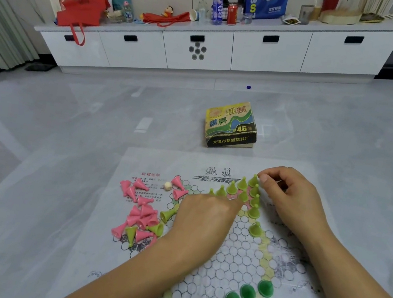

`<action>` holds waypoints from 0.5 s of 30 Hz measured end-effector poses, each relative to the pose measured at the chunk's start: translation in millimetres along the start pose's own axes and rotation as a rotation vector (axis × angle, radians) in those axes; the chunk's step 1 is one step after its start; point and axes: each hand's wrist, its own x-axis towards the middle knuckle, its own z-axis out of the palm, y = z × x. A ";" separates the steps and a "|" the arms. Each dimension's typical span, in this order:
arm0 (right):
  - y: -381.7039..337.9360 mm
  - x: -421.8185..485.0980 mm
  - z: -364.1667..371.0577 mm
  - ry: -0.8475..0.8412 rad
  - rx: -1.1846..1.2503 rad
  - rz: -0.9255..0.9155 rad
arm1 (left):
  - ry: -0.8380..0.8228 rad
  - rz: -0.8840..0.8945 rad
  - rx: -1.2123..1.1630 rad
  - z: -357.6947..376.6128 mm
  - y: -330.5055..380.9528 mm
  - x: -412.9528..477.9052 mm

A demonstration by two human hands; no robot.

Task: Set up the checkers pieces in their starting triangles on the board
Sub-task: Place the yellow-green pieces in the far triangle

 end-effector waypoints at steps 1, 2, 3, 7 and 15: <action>-0.2 0.0 -0.1 0.000 0.000 0.000 | 0.013 -0.014 -0.018 -1.8 -0.7 -0.3; -0.4 0.2 0.0 -0.002 0.001 0.001 | 0.041 -0.032 -0.065 -6.8 -0.8 -1.2; -0.5 0.3 0.0 -0.005 0.003 0.002 | 0.080 -0.043 -0.124 -15.3 -1.4 -1.7; 0.1 0.0 0.1 -0.006 0.012 0.004 | 0.156 -0.264 -0.364 -68.5 -40.7 7.4; 0.4 0.1 0.4 -0.007 0.002 0.010 | -0.316 -0.468 -0.469 -78.3 -120.5 -1.2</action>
